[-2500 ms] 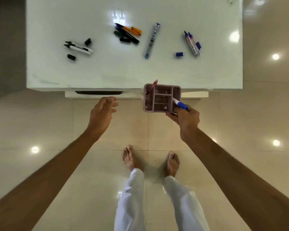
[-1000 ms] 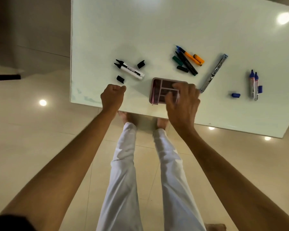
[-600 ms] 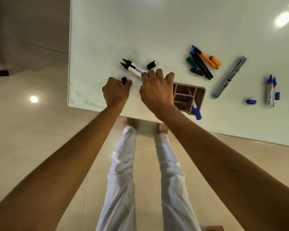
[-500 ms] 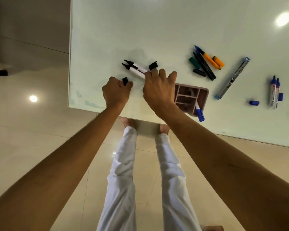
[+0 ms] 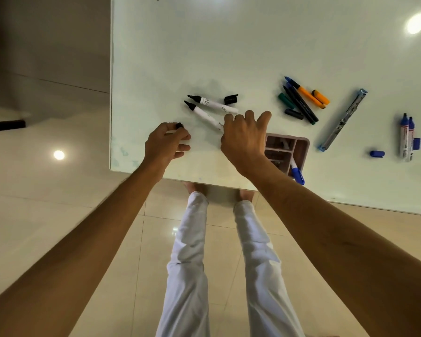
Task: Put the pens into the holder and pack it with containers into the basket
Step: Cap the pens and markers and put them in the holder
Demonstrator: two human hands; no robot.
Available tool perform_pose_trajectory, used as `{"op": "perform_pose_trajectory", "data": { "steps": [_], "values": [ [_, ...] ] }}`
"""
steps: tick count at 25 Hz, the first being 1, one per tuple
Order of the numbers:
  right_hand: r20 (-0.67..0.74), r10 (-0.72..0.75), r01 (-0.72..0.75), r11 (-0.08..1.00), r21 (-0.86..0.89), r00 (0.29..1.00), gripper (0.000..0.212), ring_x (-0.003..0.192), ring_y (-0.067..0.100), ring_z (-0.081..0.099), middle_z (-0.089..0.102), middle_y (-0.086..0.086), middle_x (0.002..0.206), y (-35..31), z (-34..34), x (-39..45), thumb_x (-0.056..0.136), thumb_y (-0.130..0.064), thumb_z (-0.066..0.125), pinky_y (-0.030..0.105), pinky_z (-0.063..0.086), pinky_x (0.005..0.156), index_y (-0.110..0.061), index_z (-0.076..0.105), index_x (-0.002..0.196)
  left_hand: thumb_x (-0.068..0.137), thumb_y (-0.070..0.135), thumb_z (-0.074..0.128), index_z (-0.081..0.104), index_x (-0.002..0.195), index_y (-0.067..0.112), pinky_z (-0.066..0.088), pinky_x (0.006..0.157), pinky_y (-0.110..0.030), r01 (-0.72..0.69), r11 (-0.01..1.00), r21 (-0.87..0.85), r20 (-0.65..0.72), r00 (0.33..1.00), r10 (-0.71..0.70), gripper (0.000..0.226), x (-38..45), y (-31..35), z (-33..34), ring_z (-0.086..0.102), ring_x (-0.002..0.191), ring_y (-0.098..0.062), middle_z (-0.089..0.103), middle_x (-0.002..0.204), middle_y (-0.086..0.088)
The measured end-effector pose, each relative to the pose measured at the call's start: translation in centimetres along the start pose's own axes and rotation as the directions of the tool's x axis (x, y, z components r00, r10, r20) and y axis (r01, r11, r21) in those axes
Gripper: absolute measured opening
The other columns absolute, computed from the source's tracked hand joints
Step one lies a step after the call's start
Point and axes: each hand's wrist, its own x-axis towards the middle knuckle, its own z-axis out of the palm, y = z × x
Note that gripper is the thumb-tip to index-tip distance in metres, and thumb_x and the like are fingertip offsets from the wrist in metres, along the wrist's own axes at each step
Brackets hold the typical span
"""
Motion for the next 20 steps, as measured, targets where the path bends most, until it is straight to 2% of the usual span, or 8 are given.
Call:
{"op": "perform_pose_trajectory", "data": {
  "steps": [2,4,6,10,12,15,18,20],
  "values": [
    [-0.062,-0.017,0.018,0.999,0.028,0.998,0.026,0.093,0.028,0.061,0.069,0.004,0.089,-0.1,0.0,0.2,0.085,-0.026,0.067,0.053,0.035,0.097,-0.014,0.063,0.108,0.094,0.026,0.070,0.066,0.123,0.026,0.065,0.091,-0.040,-0.032,0.999,-0.005,-0.008,0.999,0.032,0.030,0.1,0.0,-0.2,0.081,0.089,-0.025,0.083,0.100,-0.002],
    [-0.119,-0.078,0.083,0.996,0.037,0.990,0.028,0.094,0.028,0.063,0.071,0.004,0.093,-0.7,0.1,0.9,0.087,-0.028,0.068,0.052,0.035,0.097,-0.014,0.063,0.110,0.095,0.024,0.069,0.065,0.123,0.024,0.065,0.091,-0.041,-0.059,0.998,0.001,-0.014,0.998,0.059,0.028,0.3,0.1,-0.4,0.081,0.089,-0.026,0.083,0.098,-0.004],
    [-0.115,-0.131,0.135,0.991,0.025,0.985,0.028,0.092,0.027,0.065,0.071,0.004,0.095,-1.4,0.2,1.7,0.088,-0.027,0.070,0.050,0.038,0.097,-0.014,0.065,0.113,0.098,0.026,0.070,0.065,0.125,0.021,0.064,0.093,-0.041,-0.060,0.998,0.007,-0.005,0.998,0.060,0.027,0.6,0.2,-0.6,0.082,0.088,-0.023,0.083,0.099,-0.003],
    [-0.076,-0.169,0.170,0.986,-0.002,0.983,0.015,0.079,0.025,0.064,0.068,0.001,0.080,-2.4,-0.3,2.7,0.085,-0.013,0.072,0.047,0.041,0.094,-0.014,0.065,0.099,0.102,0.036,0.069,0.063,0.130,0.016,0.063,0.094,-0.039,-0.089,0.995,-0.041,0.025,0.996,0.090,0.035,0.7,0.1,-1.5,0.081,0.091,-0.023,0.082,0.106,-0.004],
    [-0.072,-0.155,0.161,0.983,0.086,0.985,0.012,0.075,0.026,0.060,0.069,0.002,0.080,-2.2,-0.8,2.5,0.090,-0.015,0.064,0.045,0.039,0.092,-0.012,0.064,0.102,0.101,0.037,0.071,0.062,0.131,0.014,0.063,0.094,-0.038,-0.099,0.991,-0.095,-0.001,0.995,0.099,0.039,0.7,0.0,-1.9,0.081,0.094,-0.023,0.082,0.108,-0.004],
    [-0.108,-0.117,0.147,0.933,0.330,0.987,0.020,0.077,0.029,0.065,0.073,0.005,0.089,-1.6,-1.9,1.4,0.097,-0.023,0.056,0.041,0.040,0.083,-0.011,0.064,0.111,0.099,0.031,0.075,0.059,0.133,0.010,0.063,0.092,-0.034,-0.078,0.962,-0.262,-0.048,0.997,0.068,0.042,0.4,0.4,-1.9,0.081,0.098,-0.022,0.081,0.109,-0.006],
    [-0.103,-0.088,0.130,0.844,0.521,0.991,0.019,0.081,0.030,0.069,0.076,0.005,0.095,-0.2,-2.8,-0.9,0.099,-0.026,0.059,0.038,0.051,0.076,-0.013,0.070,0.108,0.097,0.021,0.077,0.057,0.128,0.010,0.064,0.093,-0.034,-0.034,0.883,-0.468,-0.034,0.999,0.020,0.038,0.1,1.2,-1.5,0.081,0.097,-0.022,0.080,0.112,-0.012],
    [-0.105,-0.067,0.116,0.805,0.582,0.992,0.018,0.080,0.029,0.069,0.076,0.005,0.096,1.2,-3.0,-2.5,0.099,-0.027,0.064,0.038,0.056,0.071,-0.015,0.074,0.108,0.097,0.018,0.077,0.058,0.124,0.010,0.063,0.094,-0.036,-0.014,0.853,-0.522,0.011,1.000,0.023,0.034,0.0,1.6,-0.9,0.081,0.097,-0.024,0.080,0.112,-0.015]
  ]
}}
